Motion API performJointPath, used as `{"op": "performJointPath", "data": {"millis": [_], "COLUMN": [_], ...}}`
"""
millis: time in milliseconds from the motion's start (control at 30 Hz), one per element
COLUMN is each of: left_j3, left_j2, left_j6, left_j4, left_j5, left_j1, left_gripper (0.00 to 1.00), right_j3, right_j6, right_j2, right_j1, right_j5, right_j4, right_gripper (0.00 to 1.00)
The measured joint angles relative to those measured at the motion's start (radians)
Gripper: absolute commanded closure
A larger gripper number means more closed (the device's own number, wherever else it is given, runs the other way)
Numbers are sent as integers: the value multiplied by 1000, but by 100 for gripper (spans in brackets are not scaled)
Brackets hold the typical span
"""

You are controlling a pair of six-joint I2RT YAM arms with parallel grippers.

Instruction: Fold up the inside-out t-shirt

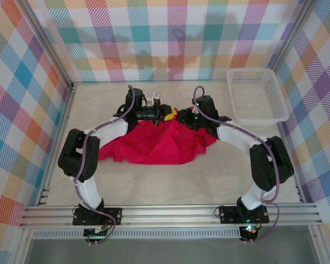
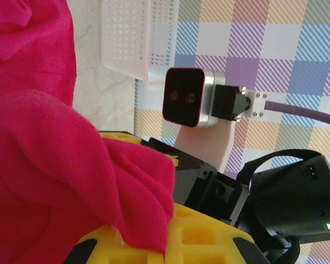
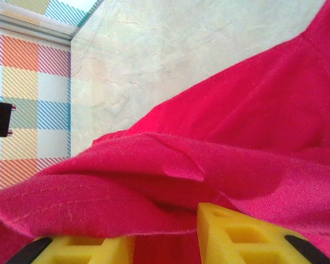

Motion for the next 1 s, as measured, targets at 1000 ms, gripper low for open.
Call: {"op": "performJointPath", "data": {"millis": [1000], "left_j3": [113], "left_j2": [130], "left_j6": [193], "left_j4": [-245], "left_j5": [-38], "left_j1": [72], "left_gripper": [100], "right_j3": [110], "right_j6": [-161], "right_j2": [-269], "right_j1": [-34], "right_j5": [-57], "right_j4": [-523], "right_gripper": [70]}}
